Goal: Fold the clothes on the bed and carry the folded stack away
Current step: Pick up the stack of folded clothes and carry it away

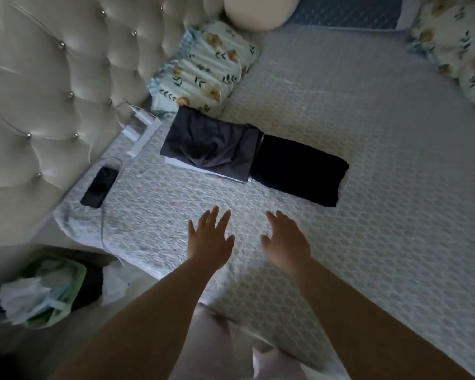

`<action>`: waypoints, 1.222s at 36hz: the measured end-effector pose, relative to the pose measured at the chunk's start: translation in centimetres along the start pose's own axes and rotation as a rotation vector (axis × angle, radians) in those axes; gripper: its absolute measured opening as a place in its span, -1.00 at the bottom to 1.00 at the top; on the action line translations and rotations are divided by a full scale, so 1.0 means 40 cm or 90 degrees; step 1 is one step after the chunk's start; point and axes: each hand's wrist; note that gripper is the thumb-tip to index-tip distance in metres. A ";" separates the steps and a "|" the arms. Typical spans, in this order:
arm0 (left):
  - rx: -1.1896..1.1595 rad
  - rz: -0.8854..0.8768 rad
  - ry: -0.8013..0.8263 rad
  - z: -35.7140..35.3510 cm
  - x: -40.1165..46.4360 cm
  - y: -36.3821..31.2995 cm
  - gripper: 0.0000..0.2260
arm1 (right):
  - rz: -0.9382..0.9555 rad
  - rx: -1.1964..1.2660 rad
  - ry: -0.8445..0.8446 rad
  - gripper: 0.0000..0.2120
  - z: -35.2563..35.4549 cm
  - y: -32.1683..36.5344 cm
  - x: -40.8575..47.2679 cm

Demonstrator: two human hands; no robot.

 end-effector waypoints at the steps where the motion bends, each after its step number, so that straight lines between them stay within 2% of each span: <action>1: 0.002 0.004 -0.004 0.010 0.029 0.029 -0.44 | 0.002 -0.007 -0.008 -0.41 -0.001 0.020 0.024; 9: -0.062 -0.008 0.000 0.090 0.324 0.230 -0.43 | -0.080 0.035 -0.063 -0.39 -0.031 0.179 0.278; 13: -0.005 -0.039 0.003 0.093 0.475 0.317 -0.44 | -0.107 0.045 -0.080 -0.38 -0.028 0.220 0.423; 16: -0.017 -0.036 0.030 0.090 0.610 0.355 -0.45 | -0.134 0.149 -0.106 -0.37 -0.021 0.228 0.533; 20: -0.055 -0.016 0.045 0.076 0.774 0.360 -0.41 | -0.170 0.422 -0.140 -0.40 -0.024 0.219 0.667; 24: -0.012 -0.032 -0.014 0.012 0.920 0.366 -0.38 | -0.185 0.503 -0.182 -0.38 -0.049 0.189 0.809; 28: -0.028 0.042 -0.114 -0.049 1.028 0.396 -0.28 | -0.210 0.408 -0.231 -0.23 -0.079 0.154 0.923; 30: -0.058 0.094 -0.118 -0.068 1.068 0.416 -0.17 | -0.222 0.418 -0.229 -0.15 -0.096 0.145 0.968; 35: -0.189 0.220 -0.046 -0.119 1.143 0.455 0.05 | -0.282 0.505 -0.241 0.03 -0.149 0.130 1.040; 40: -0.301 0.251 -0.009 -0.137 1.185 0.491 0.16 | -0.367 0.582 -0.217 -0.09 -0.154 0.069 1.070; 44: -0.459 0.271 0.049 -0.126 1.224 0.542 0.23 | -0.393 0.525 -0.244 -0.02 -0.168 0.059 1.088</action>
Point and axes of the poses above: each hand's wrist, its own x-axis towards the middle knuckle, its own z-axis out of the back of the hand, y = z × x, and after that the axes turned 11 degrees about x, right-handed
